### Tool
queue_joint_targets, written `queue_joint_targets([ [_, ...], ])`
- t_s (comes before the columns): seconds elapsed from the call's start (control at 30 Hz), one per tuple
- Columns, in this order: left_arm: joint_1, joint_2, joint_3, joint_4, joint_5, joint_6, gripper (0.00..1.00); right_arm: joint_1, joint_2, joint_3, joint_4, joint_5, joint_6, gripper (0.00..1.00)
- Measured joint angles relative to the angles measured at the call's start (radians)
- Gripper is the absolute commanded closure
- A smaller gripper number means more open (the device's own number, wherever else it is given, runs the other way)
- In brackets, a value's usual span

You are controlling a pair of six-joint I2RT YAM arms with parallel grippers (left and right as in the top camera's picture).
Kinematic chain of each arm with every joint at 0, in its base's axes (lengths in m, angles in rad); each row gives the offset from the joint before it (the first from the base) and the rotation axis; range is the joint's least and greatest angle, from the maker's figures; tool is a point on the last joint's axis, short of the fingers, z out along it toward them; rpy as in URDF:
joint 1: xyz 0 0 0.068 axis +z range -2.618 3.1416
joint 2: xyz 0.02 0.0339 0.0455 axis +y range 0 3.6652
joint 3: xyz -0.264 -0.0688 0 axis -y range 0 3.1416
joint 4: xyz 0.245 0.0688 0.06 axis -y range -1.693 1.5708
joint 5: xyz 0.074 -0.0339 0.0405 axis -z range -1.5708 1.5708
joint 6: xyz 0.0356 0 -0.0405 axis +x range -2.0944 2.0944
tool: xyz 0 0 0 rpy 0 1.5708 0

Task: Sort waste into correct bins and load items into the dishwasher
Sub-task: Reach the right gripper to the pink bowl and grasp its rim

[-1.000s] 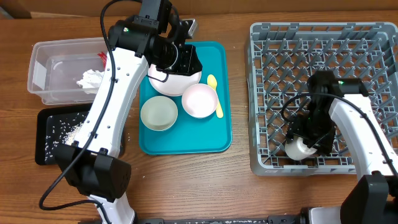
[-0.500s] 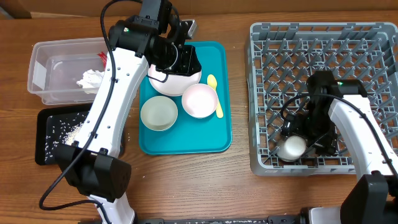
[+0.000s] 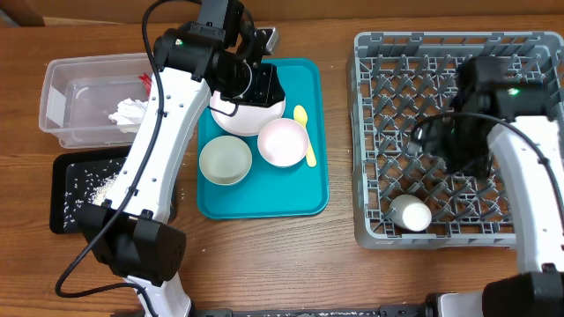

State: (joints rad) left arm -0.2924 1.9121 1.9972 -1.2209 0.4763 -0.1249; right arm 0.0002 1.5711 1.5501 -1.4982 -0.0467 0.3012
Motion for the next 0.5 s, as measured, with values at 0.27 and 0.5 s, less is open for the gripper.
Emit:
queue_joint_targets([
  [0.27, 0.094, 0.000, 0.002, -0.001, -0.037, -0.024, 0.75, 0.147, 0.009, 0.077, 0.199, -0.134, -0.015, 0.04],
  [0.5, 0.309, 0.000, 0.047, -0.015, -0.050, -0.032, 0.47, 0.335, 0.127, 0.080, 0.386, -0.175, 0.037, 0.23],
])
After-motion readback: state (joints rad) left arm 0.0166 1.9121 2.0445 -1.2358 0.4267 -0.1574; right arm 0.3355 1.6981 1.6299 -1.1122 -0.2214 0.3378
